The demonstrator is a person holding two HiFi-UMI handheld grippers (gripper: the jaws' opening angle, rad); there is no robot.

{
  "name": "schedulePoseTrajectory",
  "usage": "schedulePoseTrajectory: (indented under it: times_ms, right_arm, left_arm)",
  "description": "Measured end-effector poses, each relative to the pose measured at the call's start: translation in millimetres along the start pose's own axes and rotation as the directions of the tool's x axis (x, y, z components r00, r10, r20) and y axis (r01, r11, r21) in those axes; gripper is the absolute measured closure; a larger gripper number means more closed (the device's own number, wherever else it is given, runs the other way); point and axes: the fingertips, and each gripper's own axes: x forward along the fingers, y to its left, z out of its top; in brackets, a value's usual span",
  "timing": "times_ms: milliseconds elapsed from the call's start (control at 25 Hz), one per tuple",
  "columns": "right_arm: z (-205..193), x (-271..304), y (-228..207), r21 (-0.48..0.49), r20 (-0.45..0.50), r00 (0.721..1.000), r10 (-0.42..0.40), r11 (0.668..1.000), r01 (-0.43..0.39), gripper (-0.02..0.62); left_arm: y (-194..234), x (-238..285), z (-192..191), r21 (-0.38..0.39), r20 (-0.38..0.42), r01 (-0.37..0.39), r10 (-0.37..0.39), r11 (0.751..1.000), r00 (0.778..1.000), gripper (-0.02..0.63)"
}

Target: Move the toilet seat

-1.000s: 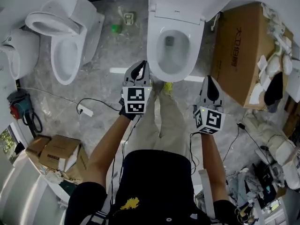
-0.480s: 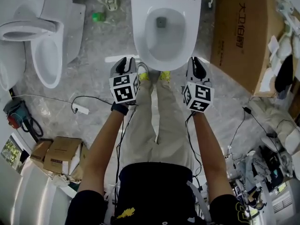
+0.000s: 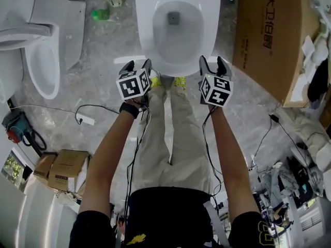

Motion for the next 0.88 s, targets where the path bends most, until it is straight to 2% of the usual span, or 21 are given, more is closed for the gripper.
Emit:
schedulePoseTrajectory:
  times_ms: [200, 400, 560, 760, 880]
  right_arm:
    - [-35, 31, -5, 0.045, -0.095, 0.995, -0.001, 0.999, 0.005, 0.285]
    - [-69, 57, -5, 0.097, -0.215, 0.976, 0.030, 0.995, -0.009, 0.296]
    - [-81, 69, -8, 0.133, -0.246, 0.969, 0.011, 0.991, 0.023, 0.296]
    - [-102, 74, -23, 0.123, -0.320, 0.944, -0.077, 0.985, 0.121, 0.295]
    - [-105, 75, -24, 0.160, -0.304, 0.950, -0.071, 0.979, 0.124, 0.292]
  left_arm:
    - [0, 31, -11, 0.019, -0.047, -0.009, 0.009, 1.000, 0.999, 0.288]
    - [-3, 57, -21, 0.030, -0.100, -0.027, 0.030, 0.999, 0.995, 0.284]
    - [-2, 68, -30, 0.027, -0.135, -0.048, 0.051, 0.998, 0.990, 0.284]
    - [-6, 78, -41, 0.068, -0.168, -0.080, 0.090, 0.995, 0.982, 0.284]
    - [-8, 84, -46, 0.093, -0.183, -0.096, 0.112, 0.991, 0.977, 0.282]
